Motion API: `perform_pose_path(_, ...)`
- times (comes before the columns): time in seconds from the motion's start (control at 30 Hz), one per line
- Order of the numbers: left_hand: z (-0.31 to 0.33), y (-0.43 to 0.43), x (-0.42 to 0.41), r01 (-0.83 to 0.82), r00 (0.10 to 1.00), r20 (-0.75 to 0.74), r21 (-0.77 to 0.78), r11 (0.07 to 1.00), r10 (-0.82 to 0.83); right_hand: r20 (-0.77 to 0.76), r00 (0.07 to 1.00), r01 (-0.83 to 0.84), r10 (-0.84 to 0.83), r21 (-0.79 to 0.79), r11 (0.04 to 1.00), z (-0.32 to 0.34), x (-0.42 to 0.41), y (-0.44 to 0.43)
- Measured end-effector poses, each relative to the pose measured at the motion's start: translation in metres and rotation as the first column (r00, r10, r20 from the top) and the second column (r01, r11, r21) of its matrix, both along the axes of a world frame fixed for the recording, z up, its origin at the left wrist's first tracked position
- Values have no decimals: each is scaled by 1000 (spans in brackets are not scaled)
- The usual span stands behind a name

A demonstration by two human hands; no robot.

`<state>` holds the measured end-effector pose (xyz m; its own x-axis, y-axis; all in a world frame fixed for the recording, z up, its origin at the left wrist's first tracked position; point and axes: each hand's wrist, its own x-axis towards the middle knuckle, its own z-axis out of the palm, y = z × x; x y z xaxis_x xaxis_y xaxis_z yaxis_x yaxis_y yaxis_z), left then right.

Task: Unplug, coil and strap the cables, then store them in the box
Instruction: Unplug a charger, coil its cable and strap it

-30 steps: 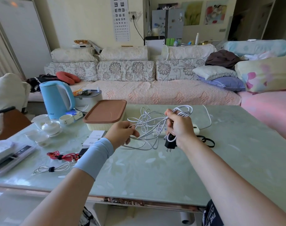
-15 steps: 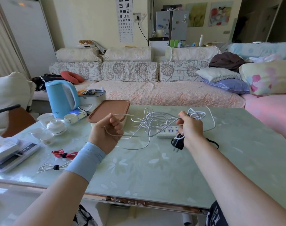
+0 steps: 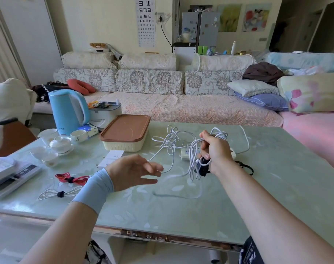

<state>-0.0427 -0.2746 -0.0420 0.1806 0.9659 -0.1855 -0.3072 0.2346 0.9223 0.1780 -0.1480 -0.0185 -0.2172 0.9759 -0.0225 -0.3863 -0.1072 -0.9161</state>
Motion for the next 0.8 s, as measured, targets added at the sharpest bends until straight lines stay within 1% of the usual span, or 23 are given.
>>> perform_pose_path(0.03,-2,0,5,47,998,-32,31,998,-46,-8,1000,-18,18,-2,1000,1,-1,-1)
perform_pose_path(0.07,-5,2,13,47,992,-122,59,997,-40,-21,999,-33,33,-6,999,3,-2,-3)
perform_pose_path(0.13,-10,10,34,-40,943,-322,130,991,80,-56,997,-62,61,-13,998,7,-3,-7)
perform_pose_path(0.17,-12,15,45,-88,922,-360,158,983,141,-71,995,-75,74,-17,997,9,-4,-9)
perform_pose_path(0.23,-13,21,62,-146,928,-319,169,975,194,-90,991,-101,98,-21,995,9,-5,-12)
perform_pose_path(0.3,-12,23,72,-131,956,-244,152,980,165,-119,985,-126,123,-18,992,9,-7,-14)
perform_pose_path(0.37,-13,23,78,-101,968,-211,161,982,134,-116,986,-122,120,-6,993,9,-7,-14)
perform_pose_path(0.47,-12,24,86,-100,955,-254,203,974,152,-73,996,-56,56,10,998,6,-8,-10)
perform_pose_path(0.57,-10,27,86,-82,938,-316,207,975,145,-44,999,27,-28,-21,999,4,-8,-7)
perform_pose_path(0.63,-9,28,81,-46,958,-268,216,975,104,-38,996,80,-82,-62,995,4,-6,-4)
perform_pose_path(0.67,-10,29,80,-56,967,-231,232,971,111,-31,993,107,-110,-78,991,4,-4,-2)
perform_pose_path(0.73,-9,30,79,-162,961,-174,268,950,213,-15,990,138,-140,-105,985,5,0,0)
perform_pose_path(0.8,-3,30,81,-300,922,-155,289,909,353,-22,990,133,-137,-132,982,4,1,1)
